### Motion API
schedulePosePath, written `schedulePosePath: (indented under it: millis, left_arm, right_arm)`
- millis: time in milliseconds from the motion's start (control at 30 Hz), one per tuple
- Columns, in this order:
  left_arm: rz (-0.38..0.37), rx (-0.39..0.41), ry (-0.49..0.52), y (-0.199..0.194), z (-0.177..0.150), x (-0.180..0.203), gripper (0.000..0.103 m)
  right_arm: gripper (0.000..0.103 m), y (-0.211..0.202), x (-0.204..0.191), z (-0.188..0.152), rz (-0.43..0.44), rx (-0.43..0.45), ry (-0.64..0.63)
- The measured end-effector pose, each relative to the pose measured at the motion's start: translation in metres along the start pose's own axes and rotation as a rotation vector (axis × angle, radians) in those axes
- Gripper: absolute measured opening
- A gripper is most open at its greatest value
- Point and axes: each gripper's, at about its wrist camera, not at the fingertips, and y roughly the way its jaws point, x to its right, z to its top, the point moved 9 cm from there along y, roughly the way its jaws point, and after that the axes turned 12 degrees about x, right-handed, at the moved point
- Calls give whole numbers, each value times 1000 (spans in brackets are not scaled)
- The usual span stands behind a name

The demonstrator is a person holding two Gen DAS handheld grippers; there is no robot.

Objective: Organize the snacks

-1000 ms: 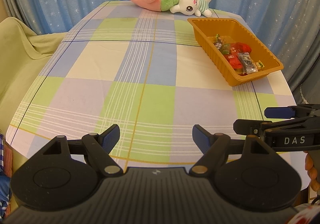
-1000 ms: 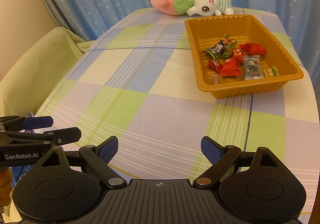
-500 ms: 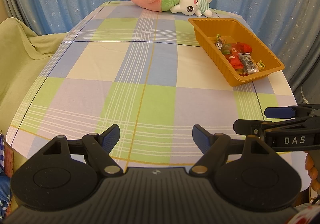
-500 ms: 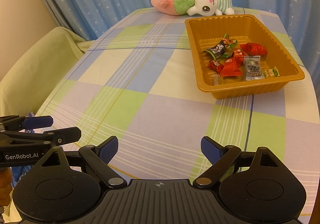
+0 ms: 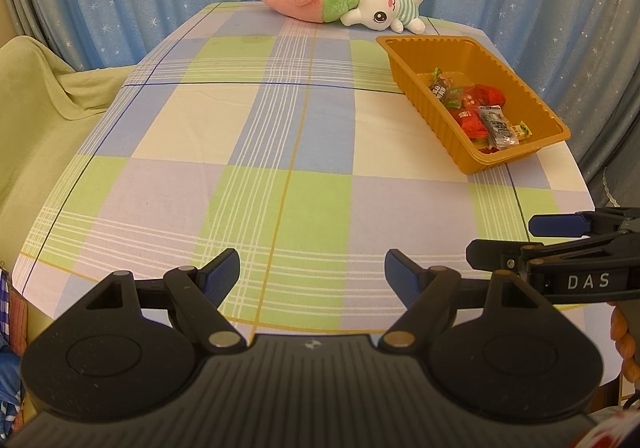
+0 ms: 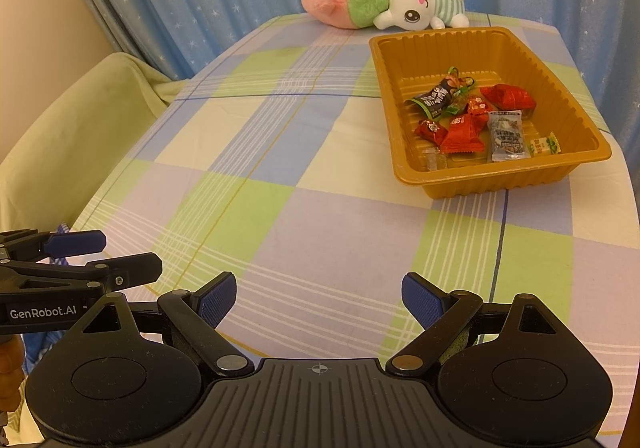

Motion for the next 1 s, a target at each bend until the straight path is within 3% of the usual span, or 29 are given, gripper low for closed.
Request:
schedulePosePath:
  millis: [1000]
  left_arm:
    - [0,-3,1,6,4,-3,78]
  right_arm:
    - [89,6,0,1,0,-10,3]
